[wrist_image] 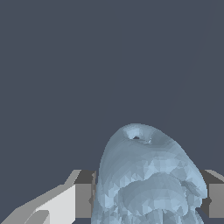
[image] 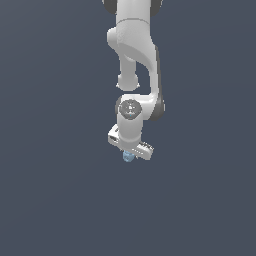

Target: Pick up the object and move it to a goal position.

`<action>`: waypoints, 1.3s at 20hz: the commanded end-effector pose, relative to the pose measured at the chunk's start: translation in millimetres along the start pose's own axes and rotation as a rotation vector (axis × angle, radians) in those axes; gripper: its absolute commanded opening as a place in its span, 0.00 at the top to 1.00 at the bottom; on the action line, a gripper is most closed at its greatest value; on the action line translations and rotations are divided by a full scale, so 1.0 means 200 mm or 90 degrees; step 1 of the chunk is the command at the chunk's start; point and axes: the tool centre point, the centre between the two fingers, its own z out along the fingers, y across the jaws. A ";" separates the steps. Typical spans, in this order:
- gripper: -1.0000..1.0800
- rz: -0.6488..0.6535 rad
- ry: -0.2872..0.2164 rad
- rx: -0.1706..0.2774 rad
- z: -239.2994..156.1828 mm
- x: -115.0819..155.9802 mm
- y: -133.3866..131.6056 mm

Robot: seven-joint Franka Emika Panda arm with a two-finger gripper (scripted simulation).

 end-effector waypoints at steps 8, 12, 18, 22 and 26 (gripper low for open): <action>1.00 0.000 0.001 0.000 -0.31 0.08 0.04; 1.00 0.001 0.001 0.000 -0.51 0.14 0.07; 1.00 0.001 0.001 0.000 -0.84 0.23 0.12; 1.00 0.001 0.001 0.000 -1.05 0.29 0.14; 1.00 0.001 0.001 0.000 -1.24 0.35 0.16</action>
